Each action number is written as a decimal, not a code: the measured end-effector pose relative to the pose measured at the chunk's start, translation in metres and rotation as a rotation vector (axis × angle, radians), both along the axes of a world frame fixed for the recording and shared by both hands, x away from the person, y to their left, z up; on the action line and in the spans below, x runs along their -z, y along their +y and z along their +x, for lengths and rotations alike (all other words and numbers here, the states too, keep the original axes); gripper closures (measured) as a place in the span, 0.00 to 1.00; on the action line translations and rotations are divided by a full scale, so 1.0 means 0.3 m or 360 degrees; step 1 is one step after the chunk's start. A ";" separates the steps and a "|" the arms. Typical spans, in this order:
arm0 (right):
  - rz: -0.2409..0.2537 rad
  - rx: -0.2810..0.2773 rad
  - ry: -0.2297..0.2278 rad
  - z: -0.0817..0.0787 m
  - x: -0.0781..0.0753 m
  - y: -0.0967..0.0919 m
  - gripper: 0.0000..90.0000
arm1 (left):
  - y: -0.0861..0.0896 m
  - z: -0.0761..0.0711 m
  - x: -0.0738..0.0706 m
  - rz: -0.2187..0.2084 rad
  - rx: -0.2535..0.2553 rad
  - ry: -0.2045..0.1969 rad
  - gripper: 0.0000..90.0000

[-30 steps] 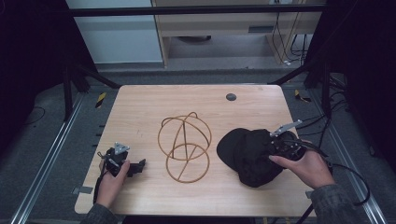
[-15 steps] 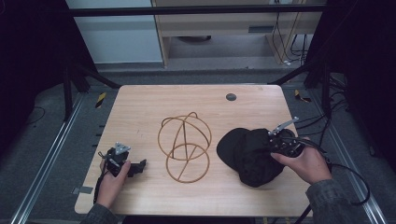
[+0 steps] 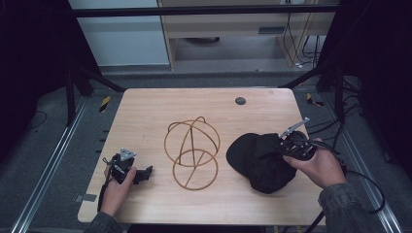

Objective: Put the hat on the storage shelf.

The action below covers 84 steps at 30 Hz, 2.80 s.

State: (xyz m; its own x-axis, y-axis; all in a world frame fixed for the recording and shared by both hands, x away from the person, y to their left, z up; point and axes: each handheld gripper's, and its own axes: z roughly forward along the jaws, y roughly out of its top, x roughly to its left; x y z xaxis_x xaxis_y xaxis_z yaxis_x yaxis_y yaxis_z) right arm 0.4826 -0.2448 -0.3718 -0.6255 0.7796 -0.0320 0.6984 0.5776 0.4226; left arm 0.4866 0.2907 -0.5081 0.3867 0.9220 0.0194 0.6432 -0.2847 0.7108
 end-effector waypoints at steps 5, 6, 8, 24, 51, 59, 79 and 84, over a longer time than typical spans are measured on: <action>-0.0015 -0.0022 0.0007 0.006 -0.049 0.012 0.94 | -0.001 0.000 0.000 0.0000 0.0005 0.0000 0.00; -0.0013 -0.0025 0.0006 0.008 -0.060 0.015 0.94 | -0.001 0.000 0.000 0.0000 0.0005 -0.0001 0.00; -0.0026 -0.0038 -0.0003 0.013 -0.082 0.020 0.95 | -0.002 0.000 0.000 -0.0002 0.0004 -0.0001 0.00; 0.0036 -0.0025 -0.0097 0.019 -0.249 0.027 0.96 | -0.004 0.000 0.000 0.0000 0.0010 -0.0001 0.00; 0.0253 -0.0008 -0.0359 -0.028 -0.484 0.054 0.96 | -0.007 -0.001 0.000 -0.0001 0.0022 0.0000 0.00; 0.0303 0.0013 -0.0440 -0.045 -0.558 0.066 0.96 | -0.007 -0.002 -0.001 0.0004 0.0028 0.0004 0.00; 0.0345 0.0039 -0.0574 -0.045 -0.644 0.133 0.96 | -0.008 -0.002 -0.001 0.0003 0.0031 0.0003 0.00; 0.0374 0.0032 -0.0632 -0.046 -0.662 0.169 0.96 | -0.008 -0.002 -0.001 0.0003 0.0030 0.0003 0.00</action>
State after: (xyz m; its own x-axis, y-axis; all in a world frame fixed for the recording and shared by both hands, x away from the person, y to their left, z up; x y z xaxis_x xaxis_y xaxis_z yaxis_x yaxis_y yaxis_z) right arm 0.4689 -0.1941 -0.1731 -0.5852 0.8062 -0.0872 0.4660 0.4223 0.7775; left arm 0.4859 0.2884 -0.5079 0.4039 0.9146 0.0201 0.6391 -0.2979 0.7091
